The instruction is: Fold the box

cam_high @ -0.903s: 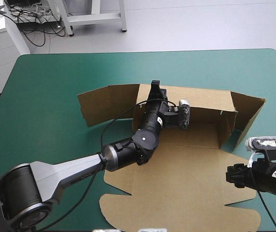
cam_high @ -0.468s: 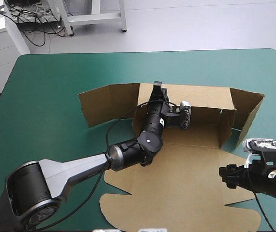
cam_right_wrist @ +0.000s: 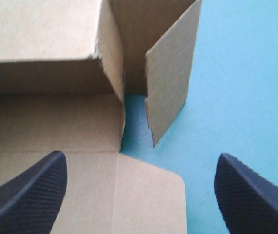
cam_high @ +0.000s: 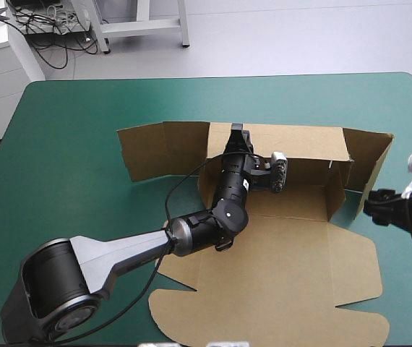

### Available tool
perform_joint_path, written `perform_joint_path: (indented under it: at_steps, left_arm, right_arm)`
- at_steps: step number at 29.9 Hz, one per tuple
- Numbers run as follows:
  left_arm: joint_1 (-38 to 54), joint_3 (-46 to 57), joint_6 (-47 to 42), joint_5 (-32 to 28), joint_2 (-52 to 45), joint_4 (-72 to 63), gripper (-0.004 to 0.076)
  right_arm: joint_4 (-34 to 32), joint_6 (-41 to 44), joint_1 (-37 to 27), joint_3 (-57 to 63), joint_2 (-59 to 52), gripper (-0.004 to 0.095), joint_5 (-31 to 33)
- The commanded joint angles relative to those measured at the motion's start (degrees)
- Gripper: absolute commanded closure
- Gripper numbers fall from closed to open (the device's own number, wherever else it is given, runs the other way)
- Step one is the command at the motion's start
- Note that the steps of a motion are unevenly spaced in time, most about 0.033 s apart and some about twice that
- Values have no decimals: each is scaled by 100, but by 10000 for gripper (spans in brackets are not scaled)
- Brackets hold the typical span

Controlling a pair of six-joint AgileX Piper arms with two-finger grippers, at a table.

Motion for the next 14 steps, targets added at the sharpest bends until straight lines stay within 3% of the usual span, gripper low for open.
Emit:
perform_joint_path:
  at_steps: [1, 14]
  left_arm:
    - [-173, -127, -117, -278, -198, 248, 734]
    - [-234, -127, -230, -104, -198, 390, 734]
  right_arm:
    - [-191, 238, 10, -835, 601, 180, -394]
    - [-193, 238, 10, -3382, 3567, 239, -225]
